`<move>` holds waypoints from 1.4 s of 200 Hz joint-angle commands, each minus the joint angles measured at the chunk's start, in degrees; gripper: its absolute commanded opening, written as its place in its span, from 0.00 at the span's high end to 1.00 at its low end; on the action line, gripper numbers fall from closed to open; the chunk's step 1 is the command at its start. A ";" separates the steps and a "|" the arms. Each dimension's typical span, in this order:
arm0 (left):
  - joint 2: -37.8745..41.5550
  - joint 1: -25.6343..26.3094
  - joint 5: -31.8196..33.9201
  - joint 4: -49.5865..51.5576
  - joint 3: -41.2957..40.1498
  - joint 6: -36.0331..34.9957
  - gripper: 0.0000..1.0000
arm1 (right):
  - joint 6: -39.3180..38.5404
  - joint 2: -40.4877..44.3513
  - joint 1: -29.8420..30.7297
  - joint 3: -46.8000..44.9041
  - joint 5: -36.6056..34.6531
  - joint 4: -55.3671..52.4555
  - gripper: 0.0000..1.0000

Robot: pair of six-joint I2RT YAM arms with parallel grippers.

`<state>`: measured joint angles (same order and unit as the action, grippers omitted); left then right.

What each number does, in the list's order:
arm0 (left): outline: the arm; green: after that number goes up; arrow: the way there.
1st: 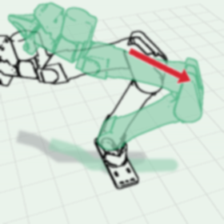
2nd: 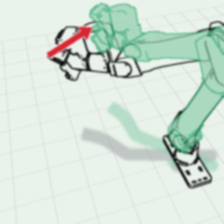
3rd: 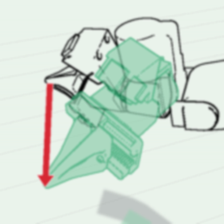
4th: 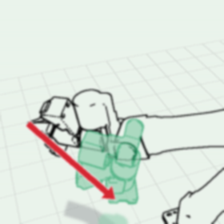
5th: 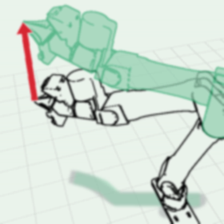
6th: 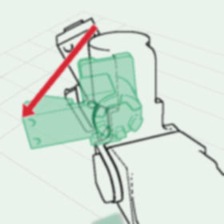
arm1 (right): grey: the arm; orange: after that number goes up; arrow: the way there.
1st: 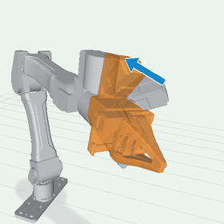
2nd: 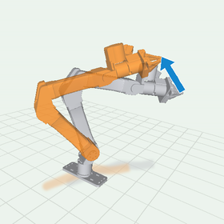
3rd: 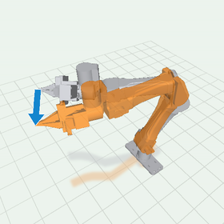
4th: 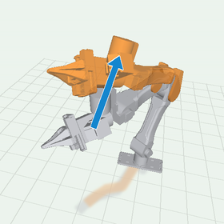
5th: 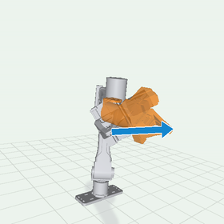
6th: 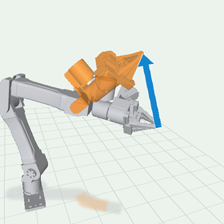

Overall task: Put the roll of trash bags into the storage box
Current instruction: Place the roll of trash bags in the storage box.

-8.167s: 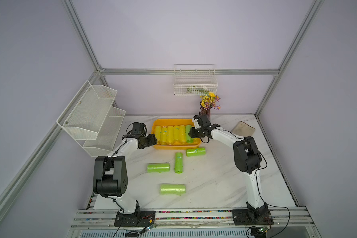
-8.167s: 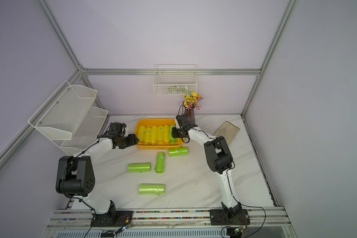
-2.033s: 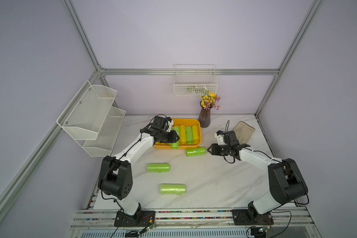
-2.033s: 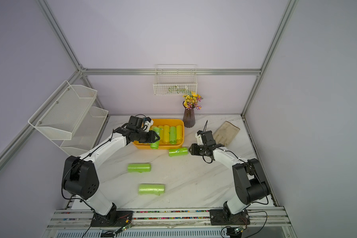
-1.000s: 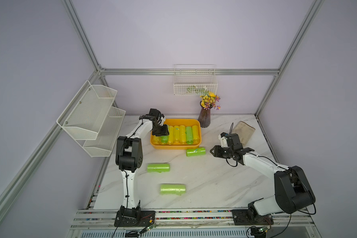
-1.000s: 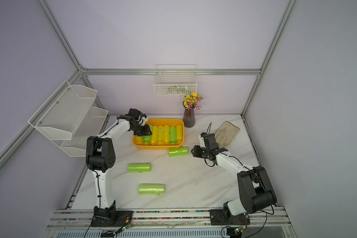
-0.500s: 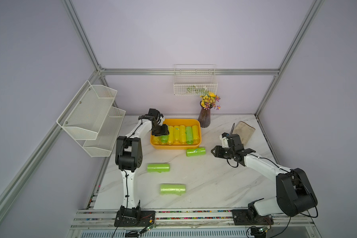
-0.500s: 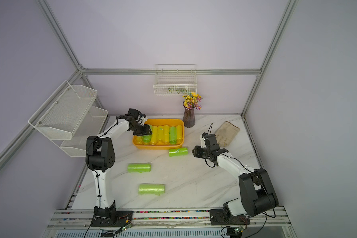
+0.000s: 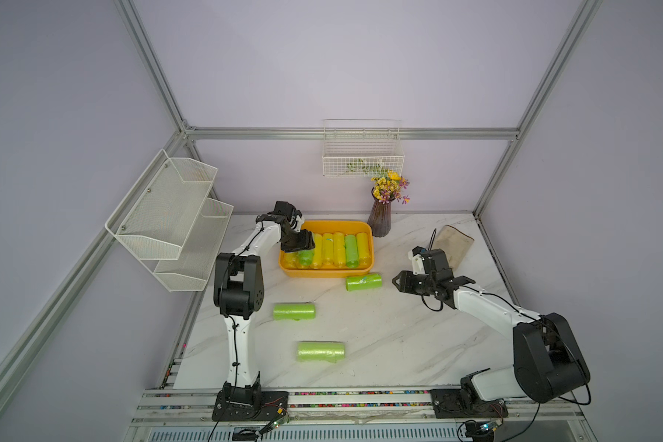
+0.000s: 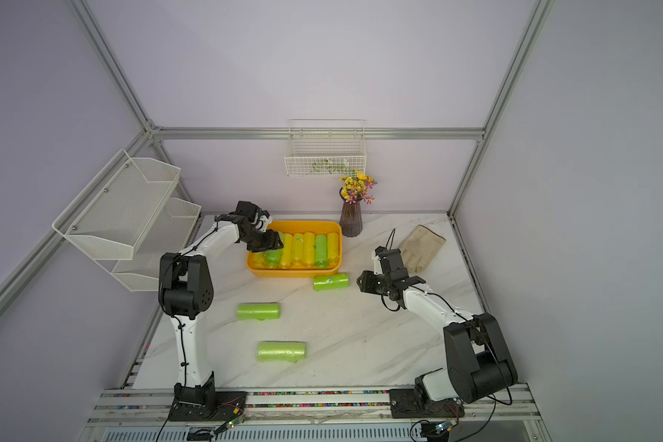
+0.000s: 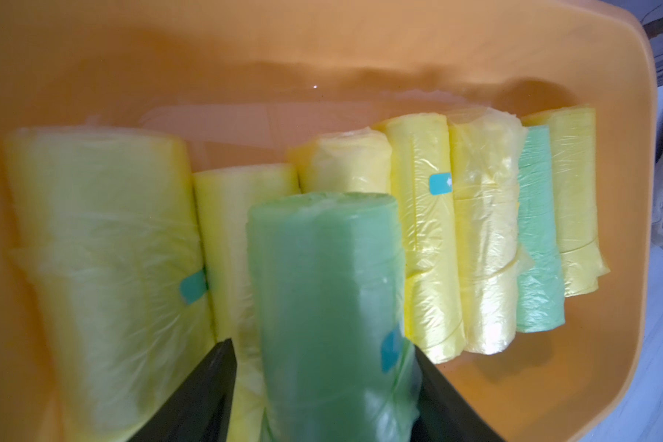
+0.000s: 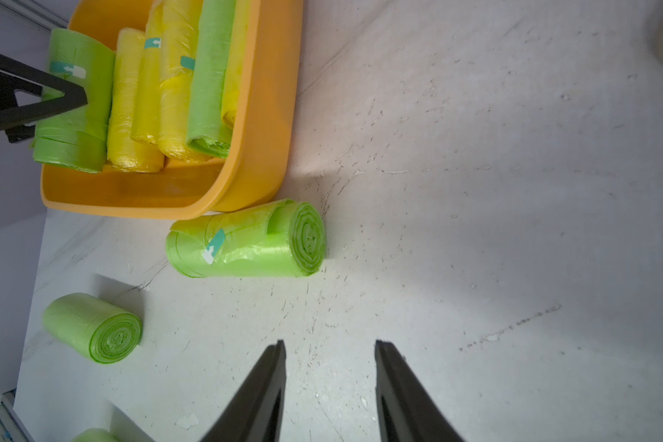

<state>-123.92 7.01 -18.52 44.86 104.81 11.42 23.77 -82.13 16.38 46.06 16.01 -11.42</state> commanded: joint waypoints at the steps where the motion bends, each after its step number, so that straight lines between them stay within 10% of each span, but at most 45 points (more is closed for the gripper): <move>1: 2.34 -0.76 -0.95 -1.71 1.97 0.36 0.33 | -0.12 2.04 -0.39 -0.37 -1.05 -0.49 0.56; 131: 16.64 -1.09 1.80 -5.24 -5.41 3.41 0.30 | -6.89 1.35 0.88 4.59 4.46 -3.49 0.53; 280: 31.11 -7.87 0.91 -14.73 -25.51 10.99 0.27 | -18.04 -12.78 25.70 19.66 -1.77 -5.69 0.45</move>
<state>-96.53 0.64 -16.40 34.15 80.88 20.51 9.41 -91.70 38.09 62.35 15.81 -16.36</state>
